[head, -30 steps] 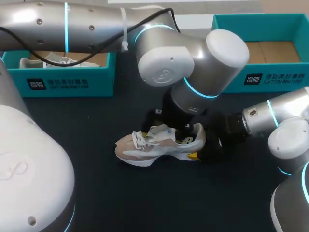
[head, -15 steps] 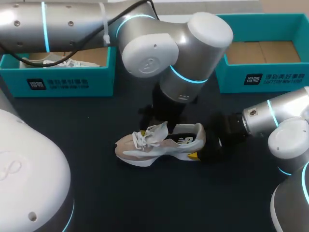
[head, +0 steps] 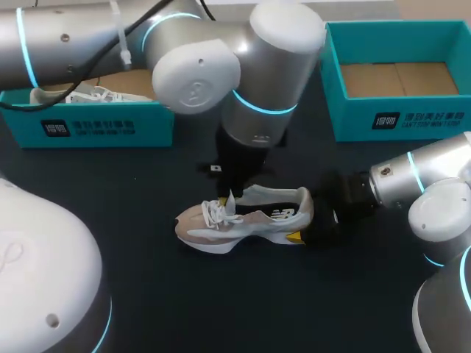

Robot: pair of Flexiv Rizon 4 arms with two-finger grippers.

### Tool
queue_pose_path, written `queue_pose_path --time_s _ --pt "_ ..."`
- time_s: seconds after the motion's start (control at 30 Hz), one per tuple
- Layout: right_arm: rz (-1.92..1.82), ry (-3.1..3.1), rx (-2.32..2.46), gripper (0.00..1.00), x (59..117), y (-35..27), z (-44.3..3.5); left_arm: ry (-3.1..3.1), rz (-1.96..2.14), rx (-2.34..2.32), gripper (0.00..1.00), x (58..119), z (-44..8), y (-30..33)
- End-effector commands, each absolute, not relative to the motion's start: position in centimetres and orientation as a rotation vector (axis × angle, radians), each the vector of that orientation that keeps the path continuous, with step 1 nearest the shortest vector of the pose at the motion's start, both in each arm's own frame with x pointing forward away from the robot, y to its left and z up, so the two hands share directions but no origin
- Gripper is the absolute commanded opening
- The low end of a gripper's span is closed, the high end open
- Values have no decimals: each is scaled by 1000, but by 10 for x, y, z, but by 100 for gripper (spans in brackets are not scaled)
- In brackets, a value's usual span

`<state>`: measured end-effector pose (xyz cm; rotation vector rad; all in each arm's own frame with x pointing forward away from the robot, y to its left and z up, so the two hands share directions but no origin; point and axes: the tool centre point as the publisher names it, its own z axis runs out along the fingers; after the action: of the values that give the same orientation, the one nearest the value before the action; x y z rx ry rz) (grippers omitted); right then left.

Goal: Take the shoe out of the shoebox, open the shoe tongue, remove and reinsert the insole, then place the shoe into the shoebox

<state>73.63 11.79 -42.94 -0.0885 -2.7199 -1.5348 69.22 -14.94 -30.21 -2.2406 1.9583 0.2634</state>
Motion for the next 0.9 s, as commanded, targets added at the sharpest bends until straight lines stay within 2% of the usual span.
queue_pose_path --time_s 0.03,0.33,0.77,0.8,0.83,0.9 --pt "-1530 -2723 -91 0 738 125 -437 1831 180 -2387 0 684 -302 -136" --pt "-1530 -2723 -91 0 738 125 -437 1764 252 -2462 0 681 -315 -110" --pt "-1530 -2723 -91 0 738 125 -437 1618 470 -2475 0 689 -365 -85" --pt "-1530 -2723 -91 0 738 125 -437 1611 486 -2475 3 689 -368 -83" --pt "-1530 -2723 -91 0 738 125 -437 1612 492 -2480 16 689 -369 -80" --pt "-1530 -2723 -91 0 738 125 -437 1594 511 -2484 27 688 -372 -76"
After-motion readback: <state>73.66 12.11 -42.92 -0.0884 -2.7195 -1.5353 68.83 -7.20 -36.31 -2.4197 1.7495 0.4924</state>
